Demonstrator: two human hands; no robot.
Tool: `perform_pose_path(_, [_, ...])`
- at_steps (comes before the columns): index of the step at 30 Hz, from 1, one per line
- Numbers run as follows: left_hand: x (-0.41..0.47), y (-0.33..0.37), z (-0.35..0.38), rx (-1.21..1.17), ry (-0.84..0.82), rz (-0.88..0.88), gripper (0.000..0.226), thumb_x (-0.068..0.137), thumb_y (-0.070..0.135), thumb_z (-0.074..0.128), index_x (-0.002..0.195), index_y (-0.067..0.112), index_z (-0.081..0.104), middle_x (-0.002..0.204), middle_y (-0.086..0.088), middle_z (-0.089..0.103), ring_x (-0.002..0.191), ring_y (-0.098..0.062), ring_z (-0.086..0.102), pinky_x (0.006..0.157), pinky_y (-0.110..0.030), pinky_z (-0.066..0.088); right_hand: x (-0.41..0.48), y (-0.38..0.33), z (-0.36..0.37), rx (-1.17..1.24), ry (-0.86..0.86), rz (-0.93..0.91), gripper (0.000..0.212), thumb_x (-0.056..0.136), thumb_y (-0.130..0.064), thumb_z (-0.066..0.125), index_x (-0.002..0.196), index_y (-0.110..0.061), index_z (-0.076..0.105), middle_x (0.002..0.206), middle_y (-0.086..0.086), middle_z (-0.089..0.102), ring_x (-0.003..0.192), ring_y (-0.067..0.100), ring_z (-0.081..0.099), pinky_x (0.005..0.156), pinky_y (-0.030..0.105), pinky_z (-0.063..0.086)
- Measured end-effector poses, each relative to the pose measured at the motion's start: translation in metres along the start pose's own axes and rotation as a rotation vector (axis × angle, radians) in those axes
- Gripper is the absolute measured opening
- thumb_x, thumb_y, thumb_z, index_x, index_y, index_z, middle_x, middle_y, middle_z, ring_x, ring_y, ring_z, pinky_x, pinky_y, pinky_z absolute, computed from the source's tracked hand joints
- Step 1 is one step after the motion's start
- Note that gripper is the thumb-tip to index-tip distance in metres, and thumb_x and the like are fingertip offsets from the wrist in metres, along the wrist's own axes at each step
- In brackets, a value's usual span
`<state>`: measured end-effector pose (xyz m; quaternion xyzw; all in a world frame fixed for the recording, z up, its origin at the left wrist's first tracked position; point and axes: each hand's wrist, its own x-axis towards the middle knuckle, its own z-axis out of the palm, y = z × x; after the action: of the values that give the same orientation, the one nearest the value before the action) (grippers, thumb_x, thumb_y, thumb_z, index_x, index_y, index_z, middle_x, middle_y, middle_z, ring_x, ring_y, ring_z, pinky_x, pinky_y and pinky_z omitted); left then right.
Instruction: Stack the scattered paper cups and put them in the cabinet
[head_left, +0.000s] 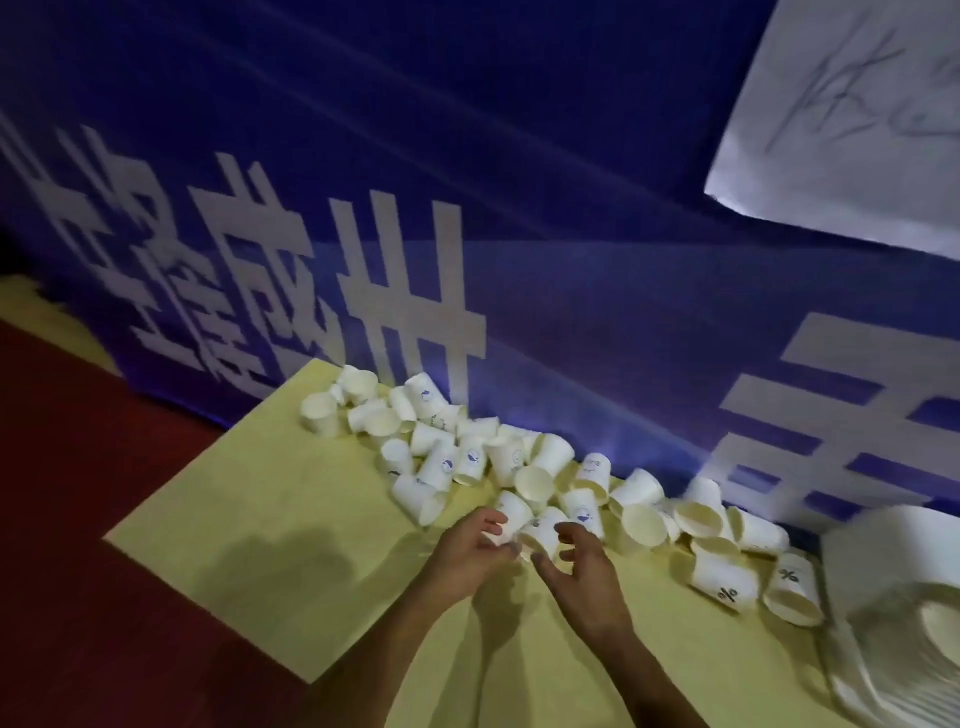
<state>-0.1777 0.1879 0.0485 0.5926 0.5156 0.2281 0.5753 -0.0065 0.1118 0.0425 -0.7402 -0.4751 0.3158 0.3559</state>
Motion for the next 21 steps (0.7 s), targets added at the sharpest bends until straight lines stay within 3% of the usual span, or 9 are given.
perform_pose_path(5, [-0.016, -0.012, -0.066, -0.025, 0.168, -0.031, 0.032, 0.077, 0.034, 0.081, 0.103, 0.029, 0.063, 0.106, 0.003, 0.06, 0.083, -0.009, 0.061, 0.071, -0.014, 0.047, 0.023, -0.053, 0.049, -0.061, -0.117, -0.118, 0.052, 0.09, -0.034, 0.072, 0.136, -0.018, 0.053, 0.133, -0.001, 0.055, 0.112, 0.014, 0.059, 0.094, 0.03, 0.047])
perform_pose_path(8, [-0.02, -0.022, -0.098, -0.01, 0.25, -0.035, 0.024, 0.082, 0.026, 0.08, 0.097, 0.03, 0.061, 0.105, 0.0, 0.06, 0.079, -0.009, 0.058, 0.073, -0.013, 0.046, 0.037, -0.075, 0.074, -0.128, -0.174, -0.19, 0.055, 0.09, -0.036, 0.071, 0.138, -0.014, 0.053, 0.134, 0.003, 0.055, 0.108, 0.018, 0.061, 0.09, 0.03, 0.048])
perform_pose_path(11, [-0.025, -0.031, -0.126, 0.01, 0.303, -0.052, 0.024, 0.081, 0.031, 0.08, 0.096, 0.033, 0.061, 0.103, 0.005, 0.06, 0.077, -0.006, 0.058, 0.074, -0.013, 0.045, 0.047, -0.092, 0.095, -0.169, -0.214, -0.213, 0.057, 0.091, -0.04, 0.068, 0.14, -0.016, 0.049, 0.139, 0.004, 0.053, 0.117, 0.02, 0.059, 0.095, 0.034, 0.049])
perform_pose_path(14, [-0.018, -0.038, -0.154, 0.009, 0.298, -0.072, 0.025, 0.08, 0.036, 0.079, 0.098, 0.035, 0.062, 0.109, 0.004, 0.061, 0.076, -0.004, 0.06, 0.075, -0.015, 0.046, 0.06, -0.111, 0.118, -0.198, -0.225, -0.227, 0.054, 0.093, -0.039, 0.066, 0.139, -0.017, 0.049, 0.136, 0.006, 0.054, 0.118, 0.021, 0.058, 0.095, 0.033, 0.048])
perform_pose_path(17, [0.002, -0.047, -0.185, 0.0, 0.282, -0.095, 0.029, 0.083, 0.034, 0.077, 0.107, 0.028, 0.063, 0.113, 0.004, 0.061, 0.082, -0.005, 0.06, 0.073, -0.01, 0.045, 0.08, -0.128, 0.145, -0.206, -0.228, -0.221, 0.051, 0.092, -0.039, 0.066, 0.136, -0.017, 0.051, 0.131, 0.003, 0.056, 0.114, 0.019, 0.058, 0.088, 0.031, 0.047])
perform_pose_path(21, [0.041, -0.064, -0.233, 0.001, 0.264, -0.126, 0.029, 0.083, 0.034, 0.076, 0.108, 0.028, 0.062, 0.113, 0.005, 0.06, 0.086, -0.007, 0.061, 0.068, -0.005, 0.043, 0.111, -0.149, 0.192, -0.2, -0.213, -0.175, 0.054, 0.091, -0.042, 0.066, 0.137, -0.02, 0.051, 0.134, 0.0, 0.054, 0.113, 0.014, 0.059, 0.09, 0.029, 0.048])
